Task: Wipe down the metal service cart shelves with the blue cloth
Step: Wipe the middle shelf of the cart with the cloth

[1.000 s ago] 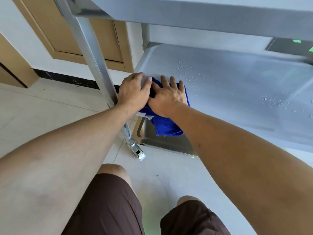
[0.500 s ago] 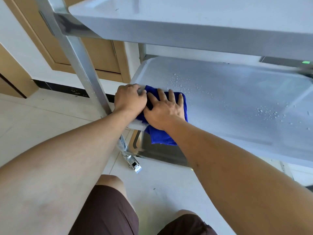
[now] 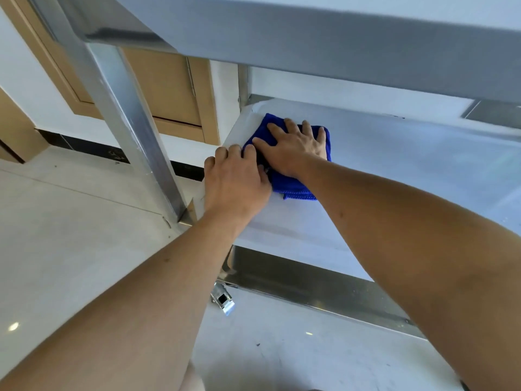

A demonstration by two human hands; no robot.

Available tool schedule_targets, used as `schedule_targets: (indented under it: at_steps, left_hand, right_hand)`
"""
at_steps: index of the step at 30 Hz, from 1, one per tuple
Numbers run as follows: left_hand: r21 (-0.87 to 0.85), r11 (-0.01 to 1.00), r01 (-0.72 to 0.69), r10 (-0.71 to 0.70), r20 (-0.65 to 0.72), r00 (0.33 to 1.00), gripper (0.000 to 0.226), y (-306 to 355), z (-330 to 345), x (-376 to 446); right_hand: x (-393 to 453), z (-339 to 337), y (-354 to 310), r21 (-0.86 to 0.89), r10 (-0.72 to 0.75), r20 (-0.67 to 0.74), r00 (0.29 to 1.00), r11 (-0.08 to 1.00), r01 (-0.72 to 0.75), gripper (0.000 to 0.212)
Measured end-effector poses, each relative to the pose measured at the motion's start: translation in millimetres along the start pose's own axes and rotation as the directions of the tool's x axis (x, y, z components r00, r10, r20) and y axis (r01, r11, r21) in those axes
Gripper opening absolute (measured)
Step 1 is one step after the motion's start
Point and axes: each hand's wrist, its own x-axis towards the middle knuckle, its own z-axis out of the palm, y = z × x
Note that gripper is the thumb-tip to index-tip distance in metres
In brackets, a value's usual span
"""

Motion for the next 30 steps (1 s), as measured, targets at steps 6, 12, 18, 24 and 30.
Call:
schedule_targets:
  at_steps: [6, 12, 18, 24, 30]
  left_hand:
    - [0.011, 1.000, 0.013, -0.012, -0.024, 1.000, 0.034, -0.2, 3.8, 1.8]
    - [0.022, 1.000, 0.017, -0.016, -0.021, 1.000, 0.034, -0.7, 6.7, 4.6]
    - [0.019, 1.000, 0.017, -0.017, -0.007, 1.000, 0.034, -1.9, 5.8, 5.5]
    - [-0.001, 1.000, 0.017, -0.017, -0.011, 1.000, 0.035, -3.5, 6.4, 6.9]
    - [-0.020, 1.000, 0.010, -0.010, 0.002, 1.000, 0.032, -3.7, 3.5, 6.7]
  right_hand:
    - [52.0, -0.9, -3.0, -0.005, -0.003, -0.020, 1.000, 1.000, 0.003, 0.073]
    - [86.2, -4.3, -11.4, 0.000, 0.011, -0.030, 0.999, 1.000, -0.011, 0.072]
    - [85.0, -2.3, -11.9, -0.003, 0.009, -0.024, 1.000, 1.000, -0.009, 0.071]
    - [61.4, -0.8, -10.3, 0.017, 0.023, -0.017, 1.000, 1.000, -0.023, 0.070]
    - [18.2, 3.3, -0.5, 0.009, 0.021, -0.041, 0.999, 1.000, -0.021, 0.070]
